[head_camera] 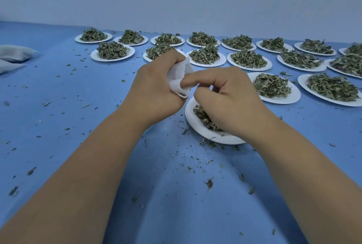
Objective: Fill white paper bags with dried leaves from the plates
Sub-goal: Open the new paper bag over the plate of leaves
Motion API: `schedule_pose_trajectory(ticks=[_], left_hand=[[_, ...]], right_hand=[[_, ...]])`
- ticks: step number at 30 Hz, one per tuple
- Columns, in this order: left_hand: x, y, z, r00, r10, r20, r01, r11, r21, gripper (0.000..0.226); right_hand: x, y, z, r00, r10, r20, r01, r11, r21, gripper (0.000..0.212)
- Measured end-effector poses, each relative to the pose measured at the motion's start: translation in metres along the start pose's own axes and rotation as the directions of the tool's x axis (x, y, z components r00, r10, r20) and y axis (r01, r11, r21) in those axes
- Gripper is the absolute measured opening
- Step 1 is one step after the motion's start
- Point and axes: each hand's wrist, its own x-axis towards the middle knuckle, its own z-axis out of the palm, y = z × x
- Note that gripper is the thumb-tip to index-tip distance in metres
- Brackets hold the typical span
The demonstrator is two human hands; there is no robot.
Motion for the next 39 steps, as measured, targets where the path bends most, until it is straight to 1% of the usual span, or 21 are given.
schedule_pose_trajectory(ticks=[4, 6, 8, 11, 14, 15, 17, 18, 19, 21, 23, 24, 25, 26, 27, 28, 29, 32, 35, 37, 39], left_hand=[[0.001, 0.003, 0.000, 0.997, 0.081, -0.007, -0.080, 0.990, 0.114, 0.028], [0.002, 0.007, 0.002, 0.993, 0.119, 0.010, -0.119, 0.981, 0.156, 0.028], [0.002, 0.012, 0.003, 0.988, 0.151, 0.031, -0.154, 0.970, 0.188, 0.033], [0.002, 0.011, 0.000, 0.983, 0.157, 0.099, -0.174, 0.964, 0.203, 0.029], [0.002, 0.006, -0.008, 0.987, 0.081, 0.139, -0.099, 0.987, 0.128, 0.037], [0.001, 0.006, -0.009, 0.989, 0.063, 0.135, -0.077, 0.991, 0.108, 0.039], [0.000, 0.007, -0.010, 0.989, 0.063, 0.135, -0.075, 0.994, 0.084, 0.037], [0.000, 0.008, -0.009, 0.987, 0.071, 0.143, -0.083, 0.993, 0.084, 0.034], [0.000, 0.009, -0.009, 0.986, 0.077, 0.147, -0.092, 0.991, 0.099, 0.030], [0.002, 0.005, -0.009, 0.989, 0.076, 0.128, -0.097, 0.981, 0.166, 0.026], [0.006, 0.001, -0.012, 0.993, 0.056, 0.099, -0.079, 0.966, 0.247, 0.026], [0.007, -0.002, -0.014, 0.994, 0.046, 0.098, -0.073, 0.955, 0.287, 0.027], [0.008, -0.003, -0.015, 0.993, 0.032, 0.115, -0.068, 0.944, 0.324, 0.028], [0.008, -0.004, -0.014, 0.988, 0.011, 0.153, -0.065, 0.933, 0.354, 0.029], [0.007, -0.003, -0.013, 0.978, -0.012, 0.207, -0.069, 0.923, 0.378, 0.031], [0.007, -0.002, -0.011, 0.965, -0.030, 0.261, -0.079, 0.915, 0.396, 0.033], [0.006, -0.001, -0.009, 0.952, -0.042, 0.303, -0.092, 0.906, 0.412, 0.035], [0.005, 0.001, -0.005, 0.933, -0.071, 0.354, -0.098, 0.893, 0.439, 0.040], [0.006, 0.003, -0.002, 0.929, -0.093, 0.358, -0.085, 0.888, 0.451, 0.041], [0.006, 0.003, 0.000, 0.931, -0.103, 0.350, -0.071, 0.890, 0.451, 0.041], [0.010, 0.004, 0.000, 0.924, -0.121, 0.362, -0.067, 0.883, 0.465, 0.040]], right_hand=[[0.001, -0.005, -0.007, 0.974, 0.136, 0.182, -0.136, 0.991, -0.011, 0.021], [0.004, -0.005, -0.010, 0.948, 0.191, 0.256, -0.200, 0.980, 0.010, 0.028], [0.005, -0.005, -0.012, 0.933, 0.225, 0.280, -0.237, 0.972, 0.008, 0.033], [0.003, -0.002, -0.014, 0.938, 0.196, 0.286, -0.188, 0.981, -0.056, 0.034], [0.000, -0.002, -0.014, 0.925, 0.148, 0.349, -0.131, 0.989, -0.071, 0.017], [0.000, -0.002, -0.013, 0.924, 0.142, 0.354, -0.126, 0.990, -0.068, 0.017], [-0.001, -0.001, -0.011, 0.937, 0.118, 0.328, -0.095, 0.992, -0.086, 0.026], [-0.001, -0.001, -0.010, 0.946, 0.098, 0.308, -0.070, 0.992, -0.103, 0.027], [-0.002, -0.002, -0.011, 0.957, 0.073, 0.279, -0.042, 0.993, -0.113, 0.023], [-0.001, -0.001, -0.019, 0.983, 0.030, 0.180, -0.015, 0.996, -0.083, 0.010], [0.002, 0.004, -0.037, 0.999, -0.019, 0.046, 0.021, 0.999, -0.042, 0.014], [0.005, 0.008, -0.049, 0.998, -0.033, 0.045, 0.038, 0.993, -0.109, 0.015], [0.007, 0.013, -0.059, 0.993, -0.008, 0.120, 0.036, 0.970, -0.239, 0.021], [0.009, 0.018, -0.066, 0.969, 0.078, 0.234, 0.019, 0.922, -0.386, 0.032], [0.010, 0.024, -0.072, 0.927, 0.193, 0.321, 0.000, 0.857, -0.516, 0.043], [0.010, 0.029, -0.075, 0.887, 0.283, 0.365, -0.006, 0.798, -0.603, 0.052], [0.008, 0.035, -0.075, 0.873, 0.312, 0.376, 0.002, 0.767, -0.642, 0.055], [0.001, 0.046, -0.067, 0.930, 0.225, 0.290, 0.000, 0.790, -0.613, 0.038], [-0.002, 0.049, -0.063, 0.964, 0.155, 0.215, -0.002, 0.815, -0.579, 0.023], [-0.003, 0.050, -0.067, 0.981, 0.105, 0.162, -0.004, 0.851, -0.525, 0.019], [-0.004, 0.049, -0.071, 0.993, 0.060, 0.104, -0.004, 0.883, -0.470, 0.021]])
